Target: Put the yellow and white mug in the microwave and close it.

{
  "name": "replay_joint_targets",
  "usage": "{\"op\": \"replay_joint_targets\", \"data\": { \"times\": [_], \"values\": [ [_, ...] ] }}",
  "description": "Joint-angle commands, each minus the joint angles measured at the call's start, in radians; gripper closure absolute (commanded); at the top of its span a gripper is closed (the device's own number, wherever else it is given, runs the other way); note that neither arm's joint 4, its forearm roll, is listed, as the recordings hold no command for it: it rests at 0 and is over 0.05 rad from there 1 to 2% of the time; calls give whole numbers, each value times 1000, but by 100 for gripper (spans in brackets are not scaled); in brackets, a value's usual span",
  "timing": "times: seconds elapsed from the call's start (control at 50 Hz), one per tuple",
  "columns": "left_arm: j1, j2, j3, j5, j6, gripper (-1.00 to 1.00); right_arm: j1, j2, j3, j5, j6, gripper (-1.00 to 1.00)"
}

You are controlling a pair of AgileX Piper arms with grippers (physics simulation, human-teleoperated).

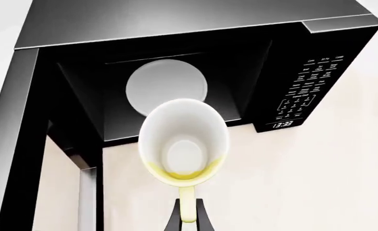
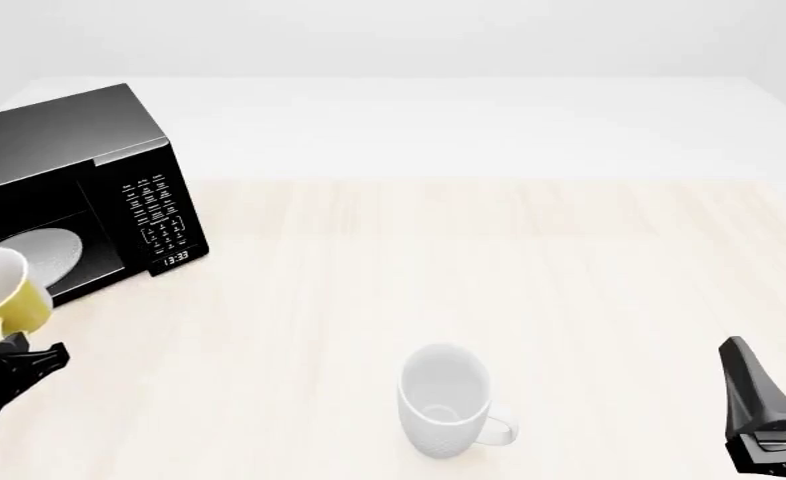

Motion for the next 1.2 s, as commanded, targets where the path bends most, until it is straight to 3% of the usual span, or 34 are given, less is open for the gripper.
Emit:
{"op": "replay_joint_targets", "data": {
  "times": [0.02, 1.2],
  "values": [
    [18, 79, -22, -48, -14, 100, 0, 0, 0, 0, 0, -100],
    [23, 257, -204, -58, -50, 100, 0, 0, 0, 0, 0, -100]
  ]
}}
